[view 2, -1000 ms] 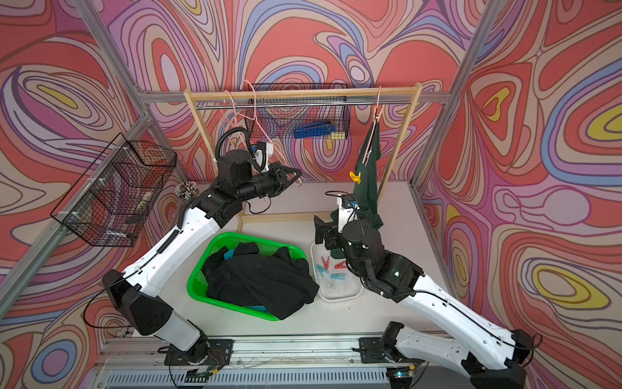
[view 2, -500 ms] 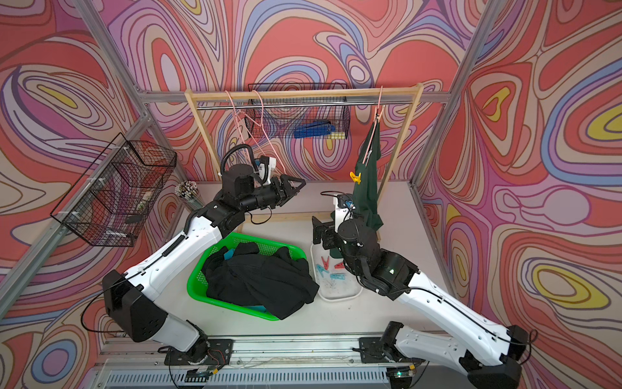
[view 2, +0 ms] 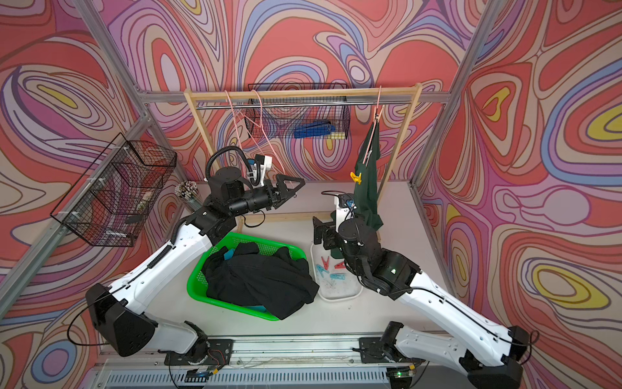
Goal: Remove the clothespins securing t-shirts to the hanger
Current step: Place the hanger on the clothes rail, then pick up the hanger from the clothes rail.
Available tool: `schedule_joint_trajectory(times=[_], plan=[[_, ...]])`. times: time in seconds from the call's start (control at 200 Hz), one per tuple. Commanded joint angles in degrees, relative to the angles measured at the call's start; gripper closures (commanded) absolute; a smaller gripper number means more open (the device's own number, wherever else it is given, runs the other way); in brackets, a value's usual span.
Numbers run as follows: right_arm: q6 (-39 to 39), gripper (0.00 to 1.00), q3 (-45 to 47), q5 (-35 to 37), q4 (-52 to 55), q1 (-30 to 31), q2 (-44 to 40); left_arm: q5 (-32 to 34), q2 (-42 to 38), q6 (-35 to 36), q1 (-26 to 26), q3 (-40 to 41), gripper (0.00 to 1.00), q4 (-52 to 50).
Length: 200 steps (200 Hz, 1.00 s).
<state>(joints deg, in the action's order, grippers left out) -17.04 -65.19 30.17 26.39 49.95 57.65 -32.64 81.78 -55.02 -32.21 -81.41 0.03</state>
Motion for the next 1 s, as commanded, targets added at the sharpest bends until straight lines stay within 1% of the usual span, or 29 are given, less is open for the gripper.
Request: schedule_joint_trajectory(times=[0.0, 0.14, 0.391, 0.451, 0.506, 0.601, 0.796, 0.921, 0.997], plan=[[-1.8, 0.02, -1.6, -1.0, 2.1, 0.0, 0.3, -1.0, -4.6, 3.3, 0.0, 2.0, 0.00, -1.3], [-3.1, 0.02, -1.6, -1.7, 2.3, 0.0, 0.8, 1.5, -8.5, 7.9, -0.1, 3.9, 0.00, -8.2], [-3.2, 0.02, -4.4, -2.9, 3.5, 0.0, 3.3, 4.1, -13.8, 10.5, -0.4, 10.4, 0.00, -12.1], [-3.2, 0.02, -5.3, -3.7, 4.1, 0.0, 3.9, 6.1, -15.2, 11.5, -1.1, 10.9, 0.00, -14.3], [-3.8, 0.02, -6.0, -4.5, 4.4, 0.0, 4.5, 9.9, -16.8, 12.5, -2.4, 11.5, 0.00, -16.5], [-4.9, 0.02, -7.9, -5.8, 6.5, 0.0, 6.4, 13.3, -19.1, 13.9, -4.1, 14.3, 0.00, -16.5], [-7.1, 0.02, -11.5, -6.5, 10.4, 0.0, 9.3, 12.4, -20.3, 13.7, -7.2, 20.2, 0.00, -15.6], [-8.0, 0.02, -12.7, -7.3, 9.5, 0.0, 9.0, 11.7, -19.0, 14.7, -9.6, 21.8, 0.00, -15.6], [-8.0, 0.02, -15.1, -7.6, 9.8, -0.2, 9.7, 11.2, -18.2, 16.1, -10.5, 22.5, 0.00, -15.6]])
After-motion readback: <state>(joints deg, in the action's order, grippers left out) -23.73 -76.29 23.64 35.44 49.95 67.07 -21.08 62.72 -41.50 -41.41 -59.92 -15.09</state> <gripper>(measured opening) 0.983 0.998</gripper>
